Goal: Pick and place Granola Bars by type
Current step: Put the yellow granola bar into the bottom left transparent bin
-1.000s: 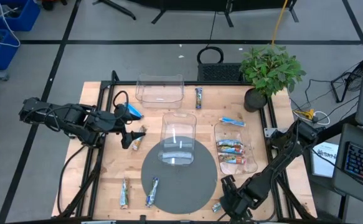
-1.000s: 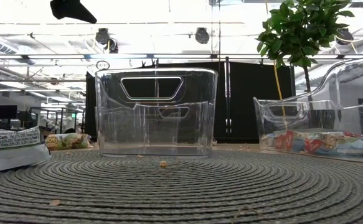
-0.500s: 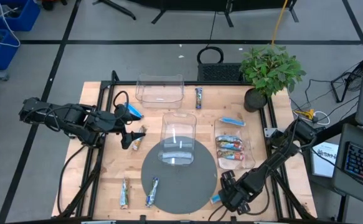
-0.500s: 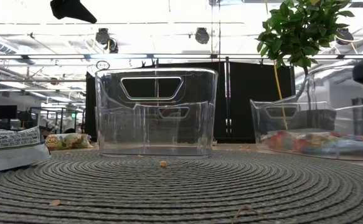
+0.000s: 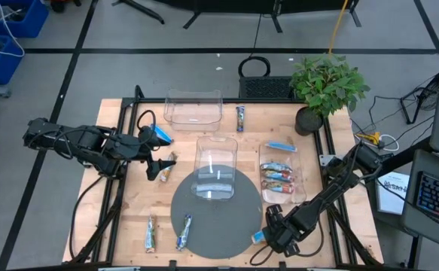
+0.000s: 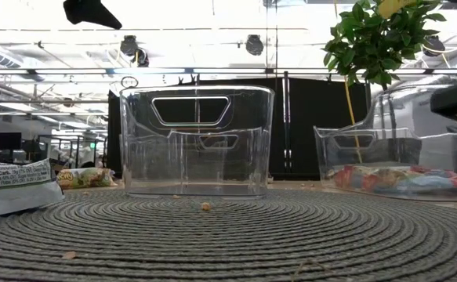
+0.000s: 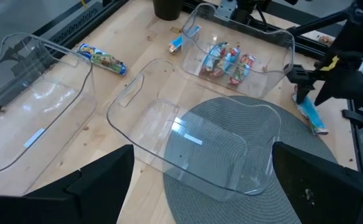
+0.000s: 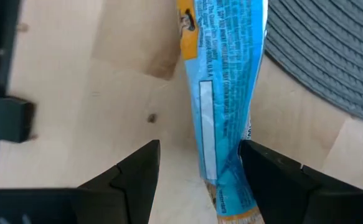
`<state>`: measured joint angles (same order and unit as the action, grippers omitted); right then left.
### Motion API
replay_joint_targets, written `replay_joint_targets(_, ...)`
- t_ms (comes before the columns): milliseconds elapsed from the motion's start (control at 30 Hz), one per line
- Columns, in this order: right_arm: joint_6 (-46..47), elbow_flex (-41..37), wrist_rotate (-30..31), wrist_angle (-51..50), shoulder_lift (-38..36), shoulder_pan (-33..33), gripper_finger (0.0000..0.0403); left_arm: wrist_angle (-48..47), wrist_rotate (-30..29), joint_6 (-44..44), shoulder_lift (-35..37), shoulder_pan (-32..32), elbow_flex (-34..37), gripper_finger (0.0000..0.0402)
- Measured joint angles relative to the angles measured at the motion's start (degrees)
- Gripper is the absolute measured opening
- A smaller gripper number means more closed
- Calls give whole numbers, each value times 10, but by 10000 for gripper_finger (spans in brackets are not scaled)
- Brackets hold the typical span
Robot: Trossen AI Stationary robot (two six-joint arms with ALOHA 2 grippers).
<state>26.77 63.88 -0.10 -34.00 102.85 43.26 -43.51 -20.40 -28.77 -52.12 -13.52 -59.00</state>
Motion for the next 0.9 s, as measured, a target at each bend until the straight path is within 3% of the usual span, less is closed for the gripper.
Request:
replay_joint_targets(200,25,-12,0,8,-2,-9,194,0,0,0,0,0,0,381)
replay_joint_targets(500,26,-13,-15,11,-3,-11,14,0,0,6,0,0,0,381)
replay_joint_targets(733,43,-13,-17,6,-18,-12,5,0,-1,15,0,0,0,381)
replay_joint_targets(900,57,-8,-15,3,-79,-16,3,0,-4,15,0,0,0,381)
